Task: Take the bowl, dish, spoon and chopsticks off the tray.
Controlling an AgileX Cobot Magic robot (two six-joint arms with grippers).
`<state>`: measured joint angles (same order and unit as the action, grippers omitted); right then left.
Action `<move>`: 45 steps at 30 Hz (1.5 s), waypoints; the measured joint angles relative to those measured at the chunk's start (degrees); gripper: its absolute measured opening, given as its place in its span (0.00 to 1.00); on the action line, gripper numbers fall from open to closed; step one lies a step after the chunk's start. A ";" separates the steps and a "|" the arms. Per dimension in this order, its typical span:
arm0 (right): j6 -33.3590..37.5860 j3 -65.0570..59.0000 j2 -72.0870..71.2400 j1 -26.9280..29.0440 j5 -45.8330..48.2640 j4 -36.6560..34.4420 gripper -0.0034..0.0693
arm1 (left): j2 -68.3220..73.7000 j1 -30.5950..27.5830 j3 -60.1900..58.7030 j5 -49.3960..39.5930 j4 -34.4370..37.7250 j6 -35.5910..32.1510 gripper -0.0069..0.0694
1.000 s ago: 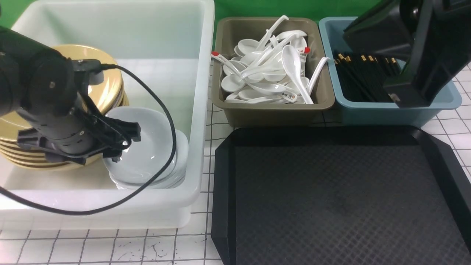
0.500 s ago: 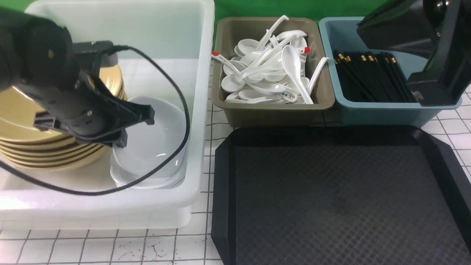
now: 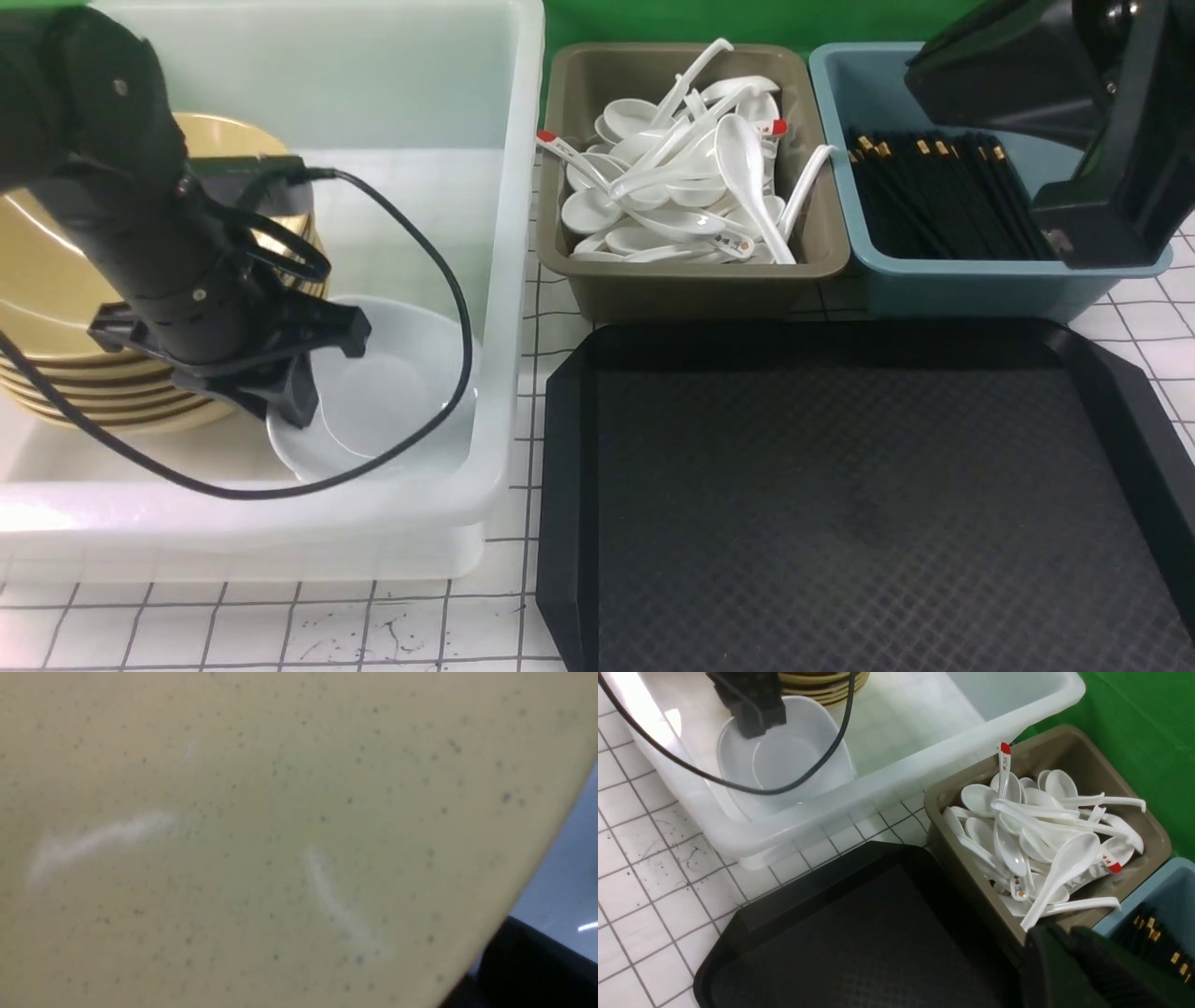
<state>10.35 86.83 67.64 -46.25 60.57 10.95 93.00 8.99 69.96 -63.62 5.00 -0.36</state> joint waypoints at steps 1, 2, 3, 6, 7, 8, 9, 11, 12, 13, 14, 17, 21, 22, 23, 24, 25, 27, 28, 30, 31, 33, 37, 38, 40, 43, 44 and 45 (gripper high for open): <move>0.00 0.00 0.00 0.00 -0.06 0.00 0.17 | 0.17 0.00 0.00 0.12 0.11 -0.70 0.28; 0.00 0.00 0.00 0.00 -0.06 0.00 0.17 | 0.24 0.00 0.05 0.12 0.13 -1.28 0.33; -0.04 0.00 0.00 0.00 -0.11 0.00 0.17 | 0.24 0.00 0.17 0.06 0.13 -1.47 0.38; -0.16 0.00 0.00 0.00 -0.32 0.00 0.17 | 0.40 0.07 1.65 -2.22 0.29 -1.69 0.59; -0.16 0.00 0.00 0.00 -0.33 0.00 0.17 | 0.45 0.07 2.61 -3.58 0.35 -1.63 0.65; -0.16 0.00 0.00 0.00 -0.45 0.00 0.17 | 0.45 0.07 4.13 -4.84 0.06 -1.52 0.71; -0.16 0.00 0.00 0.00 -0.53 0.00 0.17 | 0.45 0.07 5.28 -5.58 0.09 -1.44 0.75; -0.17 0.00 0.00 0.00 -0.82 0.00 0.17 | 0.45 0.07 7.62 -6.31 0.10 -1.20 0.80; -0.17 0.00 0.00 0.00 -0.96 0.00 0.17 | 0.00 0.07 8.89 -6.36 0.44 -1.15 0.81; -0.17 0.00 0.00 -0.05 -0.96 0.00 0.17 | -0.89 0.07 9.60 -6.30 0.67 -1.03 0.82; -0.17 0.00 0.00 -0.05 -1.00 0.00 0.17 | -1.82 0.07 9.83 -6.30 0.86 -0.98 0.82; -0.22 0.00 -0.32 -0.05 -0.93 0.00 0.17 | -7.26 0.07 9.58 -6.46 0.65 -0.98 0.76; -1.48 -0.44 -2.04 -0.05 0.73 0.00 0.17 | -18.70 0.07 5.43 -6.59 -3.88 -0.98 0.57; -1.69 -1.22 -3.07 -0.05 1.02 0.00 0.17 | -21.71 0.07 3.81 -6.45 -5.00 -0.98 0.51; -2.01 -2.15 -3.83 -0.05 1.08 0.00 0.17 | -25.73 0.07 1.92 -5.76 -5.94 -0.98 0.45; -2.67 -3.43 -5.27 -0.05 1.02 0.00 0.17 | -29.09 0.01 -0.19 -4.88 -6.53 -0.98 0.39; -3.15 -5.37 -6.56 -0.05 0.93 0.00 0.17 | -32.57 0.01 -3.09 -3.70 -6.90 -0.98 0.34; -4.30 -10.34 -10.31 -0.05 -0.87 0.00 0.17 | -40.67 0.01 -9.02 0.54 -7.14 -0.98 0.21; -4.55 -12.52 -11.95 -0.05 -1.88 0.00 0.17 | -45.18 0.01 -12.62 3.07 -7.14 -0.98 0.16; -4.80 -18.16 -16.32 -0.05 -4.76 -0.76 0.17 | -54.17 0.01 -19.26 7.80 -7.14 -0.98 0.11; -4.78 -19.81 -17.66 -0.05 -5.71 -1.12 0.17 | -56.72 0.01 -21.48 9.30 -7.14 -0.98 0.10; -5.27 -26.40 -23.81 -0.05 -10.62 -3.74 0.17 | -67.23 0.01 -30.80 14.71 -7.14 -0.76 0.08; -5.54 -34.02 -30.30 -0.05 -18.05 -6.82 0.17 | -77.31 0.01 -38.96 17.29 -7.14 -0.42 0.08; -5.55 -34.75 -31.21 -0.05 -19.35 -7.13 0.17 | -78.36 0.01 -39.62 17.61 -7.14 -0.42 0.08; -5.88 -39.00 -34.14 -0.05 -25.18 -7.78 0.17 | -85.16 0.01 -42.94 20.64 -7.90 -0.42 0.07; -6.21 -41.72 -35.19 -0.05 -30.22 -7.94 0.17 | -90.09 0.01 -44.95 23.20 -8.52 -0.52 0.07; -6.28 -42.51 -35.19 -0.05 -31.83 -7.98 0.17 | -92.07 0.01 -45.42 23.74 -8.59 -0.52 0.07; -6.28 -42.51 -35.19 -0.05 -32.08 -7.98 0.17 | -92.55 0.01 -45.47 23.74 -8.59 -0.52 0.07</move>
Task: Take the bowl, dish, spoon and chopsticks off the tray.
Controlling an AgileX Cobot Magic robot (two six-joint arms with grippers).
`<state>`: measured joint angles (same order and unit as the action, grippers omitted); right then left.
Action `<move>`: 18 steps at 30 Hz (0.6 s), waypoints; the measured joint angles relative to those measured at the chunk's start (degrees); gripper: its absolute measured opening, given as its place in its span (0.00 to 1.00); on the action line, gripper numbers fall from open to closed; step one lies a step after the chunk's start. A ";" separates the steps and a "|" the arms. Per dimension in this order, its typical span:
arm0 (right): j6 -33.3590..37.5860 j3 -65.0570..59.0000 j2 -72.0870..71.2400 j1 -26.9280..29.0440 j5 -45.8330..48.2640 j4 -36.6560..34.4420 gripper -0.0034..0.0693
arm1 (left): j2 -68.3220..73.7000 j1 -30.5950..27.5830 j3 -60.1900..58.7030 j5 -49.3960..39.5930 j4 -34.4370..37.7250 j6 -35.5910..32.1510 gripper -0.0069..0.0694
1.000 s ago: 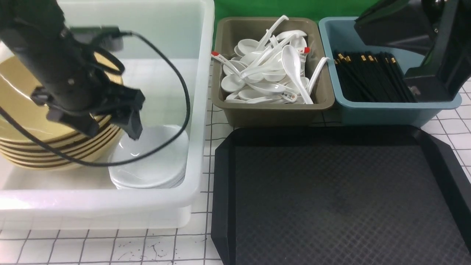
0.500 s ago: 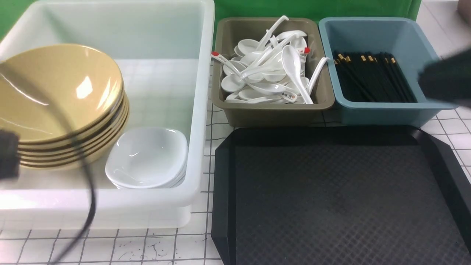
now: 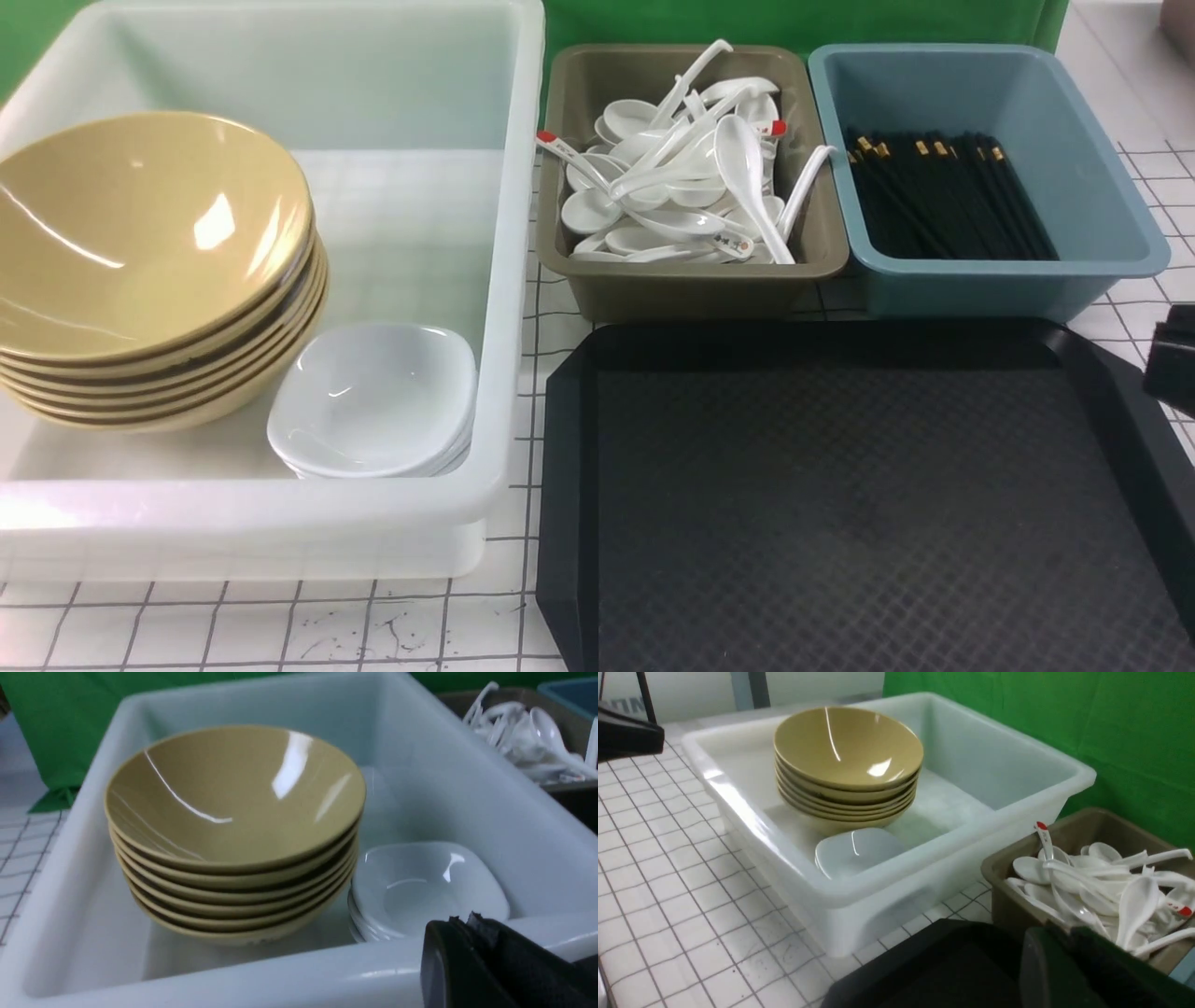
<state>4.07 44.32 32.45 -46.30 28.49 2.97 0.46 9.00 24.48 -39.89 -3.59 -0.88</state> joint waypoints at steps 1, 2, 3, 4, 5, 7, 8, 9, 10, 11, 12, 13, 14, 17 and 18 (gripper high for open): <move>0.00 -0.64 0.05 0.00 -1.53 -0.06 0.18 | -1.09 0.00 -0.20 0.05 -0.07 -0.06 0.07; 0.00 -0.65 0.10 0.00 -1.63 -0.06 0.18 | -1.21 0.00 -0.20 -0.02 -0.07 -0.06 0.07; 0.00 -0.84 0.10 0.00 -2.26 -0.11 0.18 | -1.30 0.00 -0.25 -0.20 -0.07 -0.12 0.07; 0.00 -0.84 0.10 0.00 -2.38 -0.10 0.18 | -1.30 0.00 -0.25 -0.35 -0.07 -0.23 0.07; 0.00 -0.91 0.10 0.00 -2.38 -0.10 0.18 | -1.30 0.00 -0.30 -0.72 0.08 -0.23 0.07; -0.07 -0.95 0.10 0.00 -2.19 -0.10 0.18 | -1.30 0.00 -0.30 -1.35 0.22 -0.23 0.07; -0.22 -1.02 0.10 0.00 -1.90 -0.10 0.19 | -1.30 0.00 -0.30 -1.50 0.22 -0.23 0.07; -0.29 -1.02 0.10 0.00 -1.76 -0.10 0.19 | -1.30 0.00 -0.30 -1.50 0.22 -0.23 0.07; -0.35 -1.02 0.10 0.00 -1.71 -0.10 0.19 | -1.30 0.00 -0.30 -1.50 0.22 -0.23 0.07; -0.42 -1.02 0.10 0.00 -1.64 -0.10 0.19 | -1.30 0.00 -0.30 -1.54 0.22 -0.23 0.07; -0.47 -1.02 0.10 0.00 -1.64 -0.10 0.19 | -1.30 0.00 -0.30 -1.54 0.22 -0.23 0.07; -0.47 -1.02 0.10 0.00 -1.59 -0.10 0.19 | -1.30 0.00 -0.30 -1.54 0.22 -0.23 0.07; -0.47 -1.02 0.10 0.00 -1.59 -0.10 0.19 | -1.30 0.00 -0.30 -1.54 0.22 -0.23 0.07; -0.47 -1.02 0.10 0.00 -1.59 -0.10 0.19 | -1.30 0.00 -0.30 -1.54 0.22 -0.23 0.07; -0.47 -1.02 0.10 0.00 -1.59 -0.10 0.20 | -1.30 0.00 -0.30 -1.54 0.26 -0.23 0.07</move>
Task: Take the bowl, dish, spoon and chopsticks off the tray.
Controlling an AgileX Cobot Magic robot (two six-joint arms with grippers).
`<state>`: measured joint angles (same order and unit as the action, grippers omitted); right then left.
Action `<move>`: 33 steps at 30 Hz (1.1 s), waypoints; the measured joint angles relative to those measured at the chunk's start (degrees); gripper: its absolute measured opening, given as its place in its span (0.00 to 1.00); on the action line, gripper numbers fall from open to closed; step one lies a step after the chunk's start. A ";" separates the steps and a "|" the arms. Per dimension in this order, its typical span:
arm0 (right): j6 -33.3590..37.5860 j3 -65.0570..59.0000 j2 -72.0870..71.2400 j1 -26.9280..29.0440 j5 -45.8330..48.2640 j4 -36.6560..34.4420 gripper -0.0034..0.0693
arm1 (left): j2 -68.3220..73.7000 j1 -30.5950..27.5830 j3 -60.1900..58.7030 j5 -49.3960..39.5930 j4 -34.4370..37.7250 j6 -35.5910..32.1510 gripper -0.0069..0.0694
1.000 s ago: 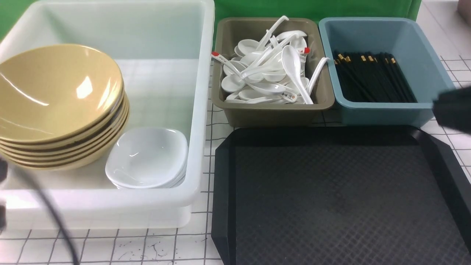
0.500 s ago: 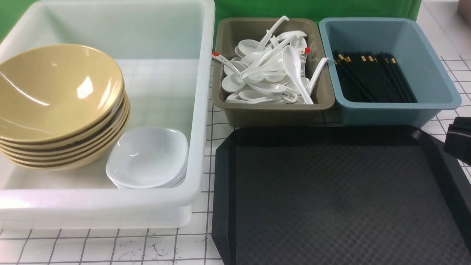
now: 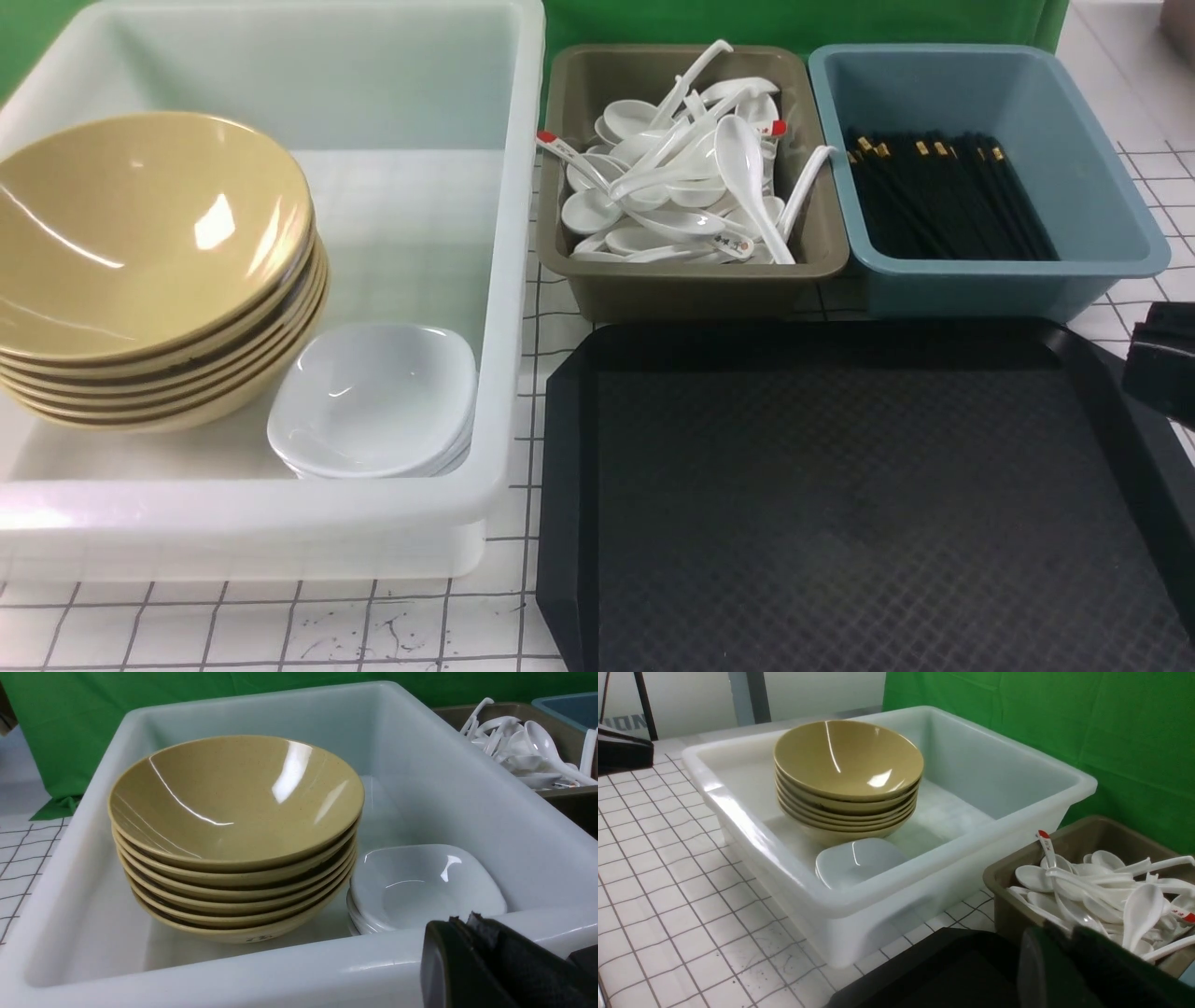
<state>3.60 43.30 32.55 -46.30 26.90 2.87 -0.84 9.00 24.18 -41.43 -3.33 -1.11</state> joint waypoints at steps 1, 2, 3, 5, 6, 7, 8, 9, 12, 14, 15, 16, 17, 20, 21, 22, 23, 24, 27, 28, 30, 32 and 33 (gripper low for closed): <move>-0.01 0.00 0.00 0.00 0.06 0.00 0.20 | 0.00 0.00 0.00 0.00 0.00 0.00 0.07; -0.06 0.00 0.00 0.00 0.06 0.00 0.20 | 0.00 0.00 0.00 0.00 0.00 0.00 0.07; -0.06 -0.07 0.00 0.00 -0.10 0.00 0.20 | 0.00 0.00 0.00 0.00 0.00 0.00 0.07; -0.12 -0.97 -0.29 0.00 -1.18 0.00 0.20 | 0.00 0.00 0.00 0.00 0.14 0.00 0.07; -0.12 -1.80 -0.95 0.23 -1.56 0.25 0.20 | 0.00 0.00 0.00 0.00 0.13 0.00 0.07; -0.12 -3.65 -1.98 1.31 -2.39 0.39 0.19 | 0.00 0.00 0.00 0.00 0.13 0.00 0.07; -0.17 -6.27 -3.67 3.11 -3.50 0.53 0.16 | 0.00 0.00 0.00 -0.08 0.13 0.00 0.07; -0.17 -8.33 -5.00 5.83 -4.85 0.76 0.14 | 0.00 0.00 0.00 -0.13 0.13 0.05 0.07; -1.61 -15.92 -10.44 15.81 -8.84 0.98 0.10 | 0.00 0.00 0.00 -0.17 0.13 0.18 0.07; -3.60 -20.65 -13.52 22.12 -10.72 1.05 0.10 | 0.00 0.00 0.00 -0.17 0.13 0.18 0.07; -4.99 -24.91 -17.78 30.15 -11.62 1.10 0.10 | 0.00 0.00 0.00 -0.17 0.13 0.18 0.07; -5.36 -28.17 -20.70 35.17 -11.91 1.12 0.10 | 0.00 0.00 0.00 -0.17 0.13 0.18 0.07; -5.47 -30.26 -23.17 39.04 -12.00 1.17 0.10 | 0.00 0.00 0.00 -0.17 0.13 0.18 0.07; -5.59 -33.43 -27.86 45.69 -11.47 1.19 0.10 | 0.00 0.00 0.00 -0.26 0.13 0.18 0.07; -5.65 -35.23 -30.42 48.88 -10.53 1.24 0.10 | 0.00 0.00 0.00 -0.26 0.13 0.18 0.07; -5.67 -36.61 -31.71 50.64 -9.51 1.24 0.10 | 0.00 0.00 0.00 -0.26 0.13 0.18 0.07; -5.93 -38.14 -32.75 52.95 -8.39 1.24 0.10 | 0.00 0.00 0.00 -0.32 0.13 0.18 0.07; -6.28 -39.55 -33.02 54.02 -7.66 1.24 0.10 | 0.00 0.00 0.00 -0.32 0.13 0.18 0.07; -7.56 -41.88 -33.21 54.52 -7.13 1.24 0.10 | 0.00 0.00 0.00 -0.39 0.13 0.18 0.07; -8.06 -42.43 -33.21 54.52 -7.26 1.24 0.10 | 0.00 0.00 0.00 -0.33 0.13 0.18 0.07; -9.71 -44.45 -33.21 53.79 -8.21 1.24 0.10 | 0.00 0.00 0.00 -0.33 0.13 0.18 0.07; -10.29 -44.76 -33.21 52.86 -8.94 1.24 0.10 | 0.00 0.00 0.00 -0.33 0.13 0.24 0.07; -10.59 -44.76 -33.21 52.56 -8.79 1.24 0.10 | 0.00 0.00 0.00 -0.39 0.13 0.24 0.07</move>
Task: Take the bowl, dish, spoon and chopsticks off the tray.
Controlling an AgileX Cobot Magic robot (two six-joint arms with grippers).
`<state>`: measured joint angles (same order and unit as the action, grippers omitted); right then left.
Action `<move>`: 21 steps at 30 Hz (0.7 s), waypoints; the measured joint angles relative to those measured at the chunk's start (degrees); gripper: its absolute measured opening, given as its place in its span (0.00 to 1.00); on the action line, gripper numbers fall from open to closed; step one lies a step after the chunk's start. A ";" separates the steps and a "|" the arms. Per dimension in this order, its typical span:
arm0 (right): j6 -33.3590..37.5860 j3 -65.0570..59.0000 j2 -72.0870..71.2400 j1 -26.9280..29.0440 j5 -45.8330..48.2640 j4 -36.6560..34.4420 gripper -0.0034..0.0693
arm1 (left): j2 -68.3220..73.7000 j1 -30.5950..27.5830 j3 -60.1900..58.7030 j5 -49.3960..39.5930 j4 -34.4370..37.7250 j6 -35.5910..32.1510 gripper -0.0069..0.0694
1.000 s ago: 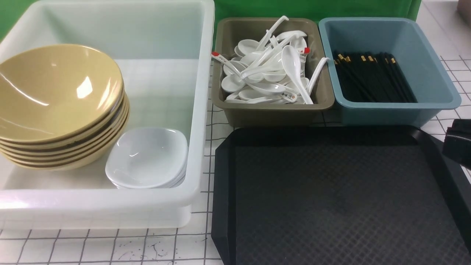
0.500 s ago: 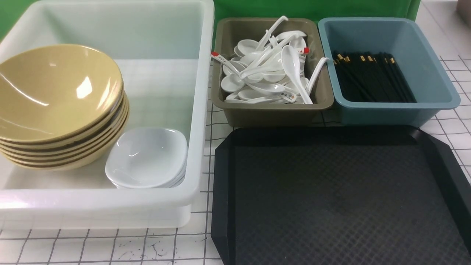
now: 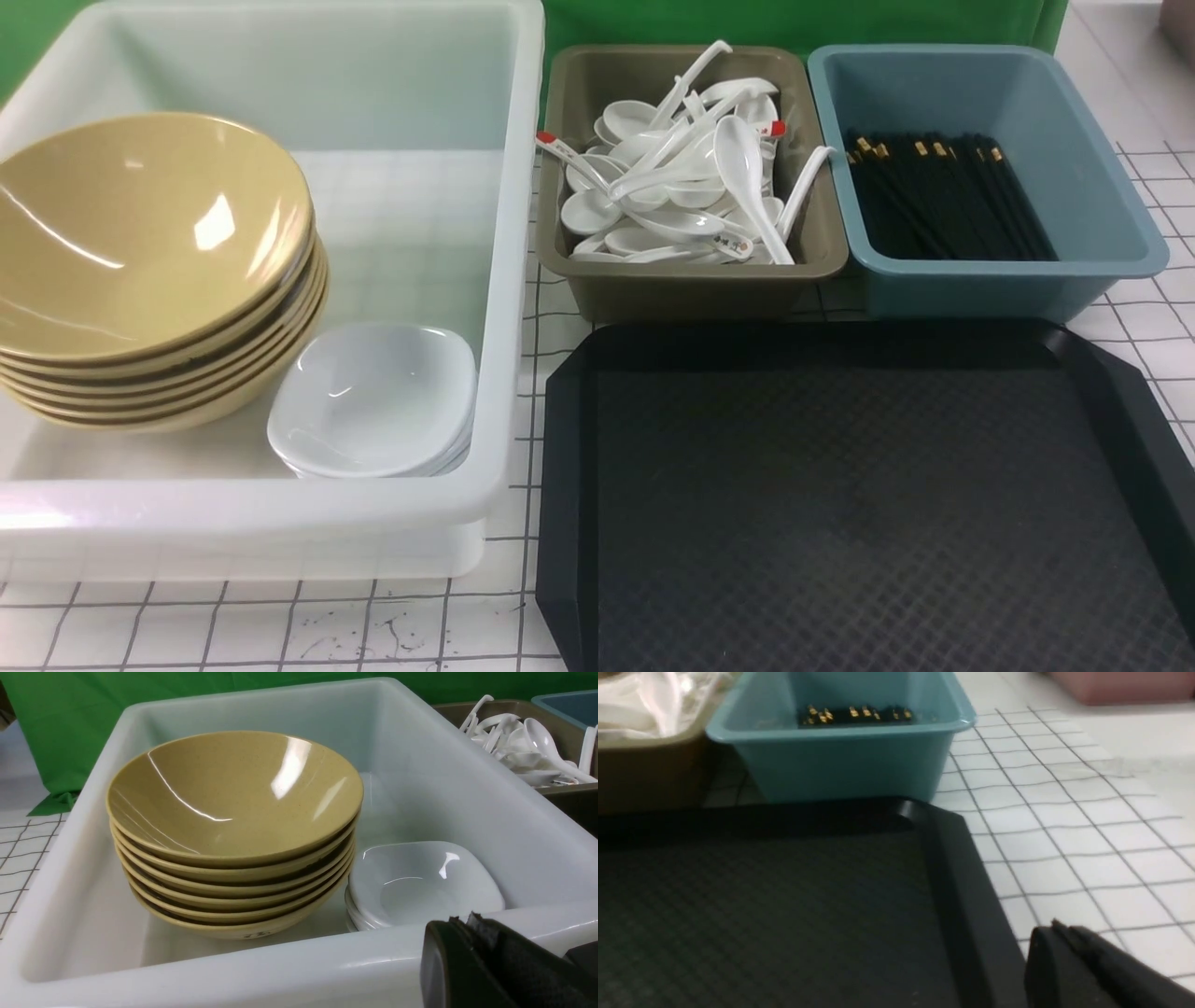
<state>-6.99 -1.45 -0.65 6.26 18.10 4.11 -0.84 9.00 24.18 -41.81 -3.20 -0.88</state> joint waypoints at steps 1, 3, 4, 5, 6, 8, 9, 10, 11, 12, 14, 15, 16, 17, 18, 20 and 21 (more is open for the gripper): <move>-0.39 0.00 0.00 -0.39 0.44 -0.05 0.10 | 0.00 0.00 0.00 0.00 0.01 0.00 0.07; -0.52 0.00 0.00 -0.79 0.57 -0.05 0.10 | 0.00 0.00 0.00 0.00 0.01 0.00 0.07; -0.57 0.00 0.00 -0.86 0.57 -0.05 0.10 | 0.00 0.00 0.00 0.00 0.01 0.00 0.07; -0.64 0.05 0.00 -0.98 0.63 -0.05 0.10 | 0.00 0.00 0.00 0.00 0.01 0.00 0.07; -0.64 0.05 0.00 -0.98 0.63 -0.05 0.10 | 0.00 0.00 0.00 0.00 0.01 0.00 0.07; -0.69 0.05 0.00 -1.11 0.63 -0.05 0.10 | 0.00 0.00 0.00 0.00 0.01 0.00 0.07; -0.69 0.05 0.00 -1.17 0.66 -0.05 0.10 | 0.00 0.00 0.00 0.00 0.01 0.00 0.07; -0.74 0.05 0.00 -1.17 0.66 -0.05 0.10 | 0.00 0.00 0.00 0.00 0.01 0.00 0.07; -0.71 0.05 0.00 -1.17 0.66 -0.05 0.10 | 0.00 0.00 0.00 0.00 0.01 0.00 0.07; -0.71 0.05 0.00 -1.17 0.66 -0.05 0.10 | 0.00 0.00 0.00 0.00 0.01 0.00 0.07; -0.76 0.05 0.00 -1.17 0.66 -0.05 0.10 | 0.00 0.00 0.00 0.00 0.01 0.00 0.07; -0.76 0.05 0.00 -1.17 0.66 -0.05 0.10 | 0.00 0.00 0.00 0.00 0.01 0.00 0.07; -0.76 0.05 0.00 -1.17 0.66 -0.05 0.10 | 0.00 0.00 0.00 0.00 0.01 0.00 0.07; -0.76 0.05 0.00 -1.17 0.66 -0.05 0.10 | 0.00 0.00 0.00 0.00 0.01 0.00 0.07; -0.76 0.05 0.00 -1.17 0.66 -0.05 0.10 | 0.00 0.00 0.00 0.00 0.01 0.00 0.07; -0.76 0.05 0.00 -1.17 0.66 -0.05 0.10 | 0.00 0.00 0.00 0.00 0.01 0.00 0.07; -0.76 0.05 0.00 -1.17 0.66 -0.05 0.10 | 0.00 0.00 0.00 0.00 0.01 0.00 0.07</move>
<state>-7.74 -1.40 -0.65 5.09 18.77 4.06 -0.84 9.00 24.18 -41.81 -3.18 -0.88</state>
